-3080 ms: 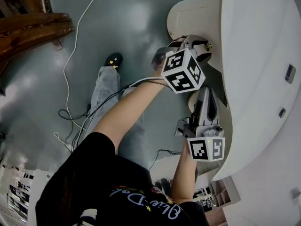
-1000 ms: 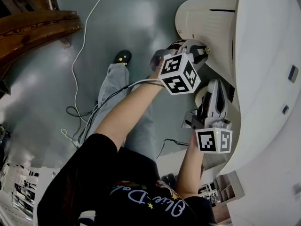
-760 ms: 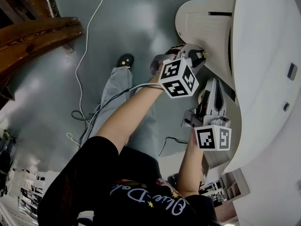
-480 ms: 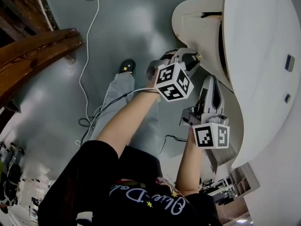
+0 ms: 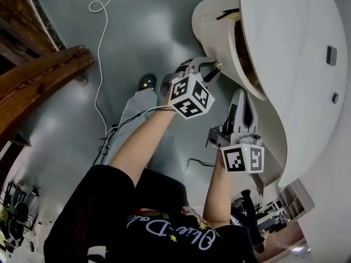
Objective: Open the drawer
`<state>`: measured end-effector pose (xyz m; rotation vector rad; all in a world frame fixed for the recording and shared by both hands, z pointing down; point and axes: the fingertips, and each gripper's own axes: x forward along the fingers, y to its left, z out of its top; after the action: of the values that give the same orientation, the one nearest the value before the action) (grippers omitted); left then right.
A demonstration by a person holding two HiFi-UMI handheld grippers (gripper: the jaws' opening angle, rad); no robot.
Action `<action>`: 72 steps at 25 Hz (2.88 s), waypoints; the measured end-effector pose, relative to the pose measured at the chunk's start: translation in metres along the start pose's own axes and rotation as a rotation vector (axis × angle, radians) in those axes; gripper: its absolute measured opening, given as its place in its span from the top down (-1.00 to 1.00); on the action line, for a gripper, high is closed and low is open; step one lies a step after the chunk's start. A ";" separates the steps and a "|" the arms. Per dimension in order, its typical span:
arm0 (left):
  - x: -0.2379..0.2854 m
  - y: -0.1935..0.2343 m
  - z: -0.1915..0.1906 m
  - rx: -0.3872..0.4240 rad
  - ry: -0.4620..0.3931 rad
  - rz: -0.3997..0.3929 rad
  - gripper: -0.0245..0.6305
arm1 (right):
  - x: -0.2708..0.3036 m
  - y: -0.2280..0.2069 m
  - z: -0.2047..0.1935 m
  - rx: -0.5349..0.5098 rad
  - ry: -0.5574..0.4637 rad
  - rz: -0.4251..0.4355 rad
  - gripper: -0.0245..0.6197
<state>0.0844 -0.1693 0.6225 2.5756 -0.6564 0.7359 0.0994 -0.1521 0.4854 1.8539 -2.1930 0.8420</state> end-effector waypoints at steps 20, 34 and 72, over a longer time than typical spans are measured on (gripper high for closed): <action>-0.021 -0.009 -0.014 -0.018 0.012 0.051 0.63 | -0.048 -0.001 -0.011 0.015 -0.008 0.001 0.92; -0.035 -0.013 -0.028 -0.026 0.017 0.061 0.63 | -0.057 0.010 -0.018 0.011 0.000 0.013 0.92; -0.064 -0.020 -0.054 -0.042 0.018 0.096 0.63 | -0.075 0.021 -0.027 -0.017 0.006 0.022 0.92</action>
<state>0.0252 -0.1067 0.6237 2.5110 -0.7859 0.7656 0.0899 -0.0719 0.4667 1.8197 -2.2142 0.8294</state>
